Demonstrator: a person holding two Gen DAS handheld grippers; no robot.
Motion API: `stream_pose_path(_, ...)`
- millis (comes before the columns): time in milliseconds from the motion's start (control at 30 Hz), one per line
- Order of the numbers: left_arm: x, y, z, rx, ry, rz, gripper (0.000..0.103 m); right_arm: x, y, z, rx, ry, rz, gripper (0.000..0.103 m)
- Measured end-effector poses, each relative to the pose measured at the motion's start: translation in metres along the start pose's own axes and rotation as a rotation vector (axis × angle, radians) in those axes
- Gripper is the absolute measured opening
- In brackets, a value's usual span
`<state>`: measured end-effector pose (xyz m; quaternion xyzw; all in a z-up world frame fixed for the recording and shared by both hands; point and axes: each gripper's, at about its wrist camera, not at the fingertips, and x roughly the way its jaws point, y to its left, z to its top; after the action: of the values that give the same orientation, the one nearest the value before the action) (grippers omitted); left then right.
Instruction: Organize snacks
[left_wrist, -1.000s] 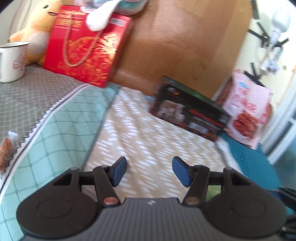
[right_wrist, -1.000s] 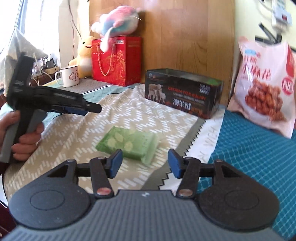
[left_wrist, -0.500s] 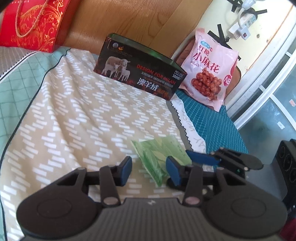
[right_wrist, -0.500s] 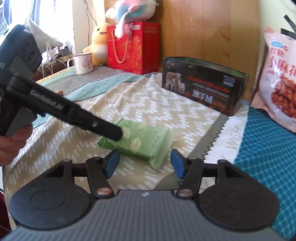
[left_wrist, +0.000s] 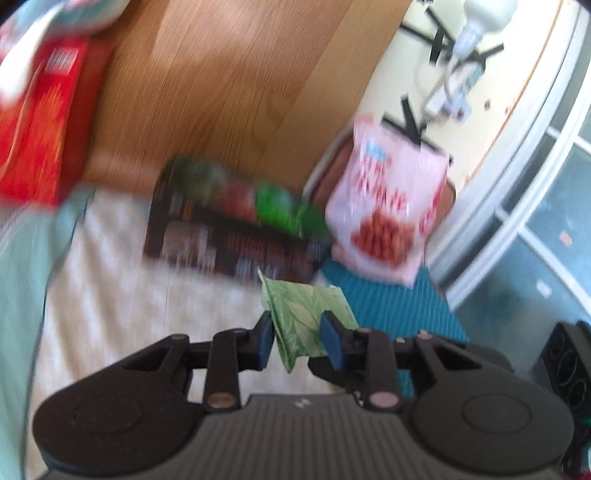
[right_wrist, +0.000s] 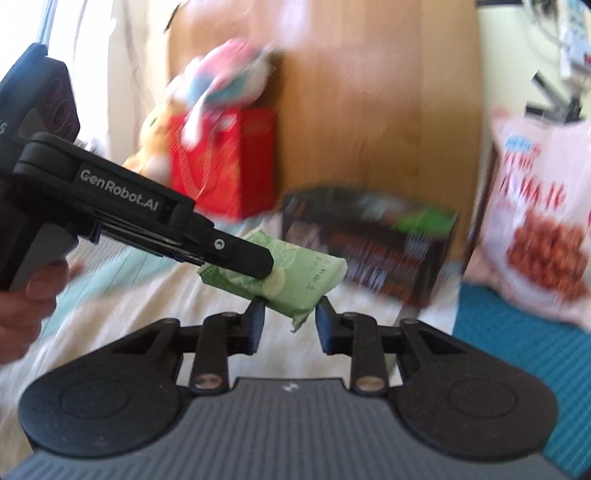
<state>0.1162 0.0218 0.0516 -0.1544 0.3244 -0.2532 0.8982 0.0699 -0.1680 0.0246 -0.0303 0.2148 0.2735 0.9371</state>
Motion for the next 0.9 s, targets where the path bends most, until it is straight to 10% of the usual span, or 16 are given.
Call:
stream_pose_path(200, 0.06, 0.008, 0.077, 0.029, -0.03, 0.034, 0.029, 0.058, -0.044, 0.052, 0.053, -0.054, -0.117, 0.033)
stream_pose_path(433, 0.114, 0.031, 0.079, -0.03, 0.005, 0.199, 0.032, 0.109, -0.066, 0.055, 0.057, 0.012, -0.169, 0.042)
stream_pose_path(900, 0.018, 0.021, 0.011, 0.0, -0.059, 0.272, 0.043, 0.018, -0.048, -0.003, 0.355, -0.073, -0.151, 0.05)
